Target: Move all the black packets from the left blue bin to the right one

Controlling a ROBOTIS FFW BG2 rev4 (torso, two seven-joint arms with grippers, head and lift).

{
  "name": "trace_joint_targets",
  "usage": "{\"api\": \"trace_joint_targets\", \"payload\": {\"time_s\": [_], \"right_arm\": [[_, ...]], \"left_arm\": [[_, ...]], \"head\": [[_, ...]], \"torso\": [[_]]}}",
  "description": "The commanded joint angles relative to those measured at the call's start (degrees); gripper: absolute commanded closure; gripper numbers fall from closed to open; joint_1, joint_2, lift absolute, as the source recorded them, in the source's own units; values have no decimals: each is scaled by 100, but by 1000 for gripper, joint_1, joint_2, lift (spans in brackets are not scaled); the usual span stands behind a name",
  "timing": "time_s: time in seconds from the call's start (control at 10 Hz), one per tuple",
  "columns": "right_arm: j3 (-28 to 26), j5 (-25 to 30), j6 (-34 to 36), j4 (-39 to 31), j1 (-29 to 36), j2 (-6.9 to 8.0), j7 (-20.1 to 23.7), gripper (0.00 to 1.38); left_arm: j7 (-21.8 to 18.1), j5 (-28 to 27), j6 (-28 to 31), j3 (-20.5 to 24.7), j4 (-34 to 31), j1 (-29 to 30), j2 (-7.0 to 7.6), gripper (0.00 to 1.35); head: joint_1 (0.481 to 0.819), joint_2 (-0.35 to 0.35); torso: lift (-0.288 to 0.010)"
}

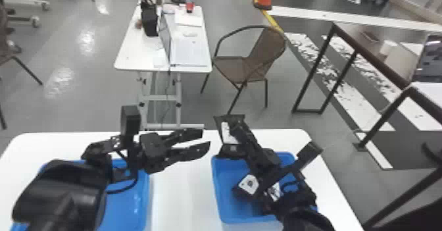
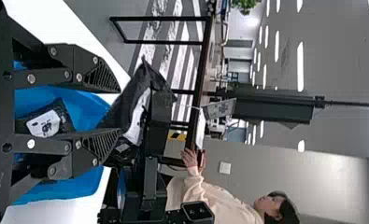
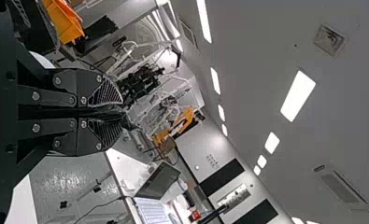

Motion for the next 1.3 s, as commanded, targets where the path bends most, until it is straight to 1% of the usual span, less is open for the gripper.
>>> {"api": "trace_joint_targets", "payload": {"time_s": [0.0, 0.1, 0.2, 0.3, 0.4, 0.5, 0.6, 0.7, 0.8, 0.9, 1.0, 1.1, 1.2], "right_arm": [[-157, 7, 5, 267, -33, -38, -12, 1142], [-227, 60, 76, 531, -50, -126, -39, 1141], [-245, 122, 155, 847, -68, -240, -82, 1138], [-245, 245, 199, 1208, -147, -337, -118, 1134], [-245, 298, 208, 1559, -261, -381, -153, 1131], [-315, 403, 208, 1902, -384, -407, -162, 1127], [-456, 596, 208, 2192, -499, -398, -197, 1087], [-605, 922, 93, 2218, -534, -398, -416, 855], [-746, 1229, -3, 2095, -507, -398, -671, 461], [-860, 1484, -188, 1796, -349, -398, -847, 159], [-869, 1633, -495, 1295, -33, -381, -1041, 64], [-895, 1950, -662, 628, 372, -284, -1216, 121], [-921, 2214, -733, -102, 864, -134, -1383, 142]], "left_arm": [[33, -17, 175, 546, -334, 430, 7, 220], [139, -60, 377, 1073, -765, 817, 7, 91], [200, -104, 605, 1591, -1134, 1124, -19, 114], [314, -78, 711, 2057, -1486, 1405, -19, 61], [402, -43, 799, 2453, -1802, 1643, -28, -2], [437, -17, 852, 2769, -2013, 1783, -37, -2], [464, 36, 781, 2971, -2074, 1854, -63, -2], [490, 63, 728, 3086, -2074, 1889, -89, -2], [499, 19, 746, 3156, -2074, 1933, -107, 48], [499, -210, 764, 3209, -2083, 1959, -116, 119], [499, -386, 825, 3297, -2083, 1994, -116, 134], [499, -526, 825, 3455, -2083, 2056, -116, 137], [499, -720, 852, 3604, -2074, 2091, -81, 133]], "head": [[695, -211], [695, -208], [695, -192], [695, -168], [695, -133], [695, -98], [695, -69], [695, -59], [695, -54], [695, -63], [695, -75], [695, -87], [695, -84]], "torso": [[0], [0], [0], [0], [0], [0], [0], [0], [0], [0], [0], [0], [0]]}}
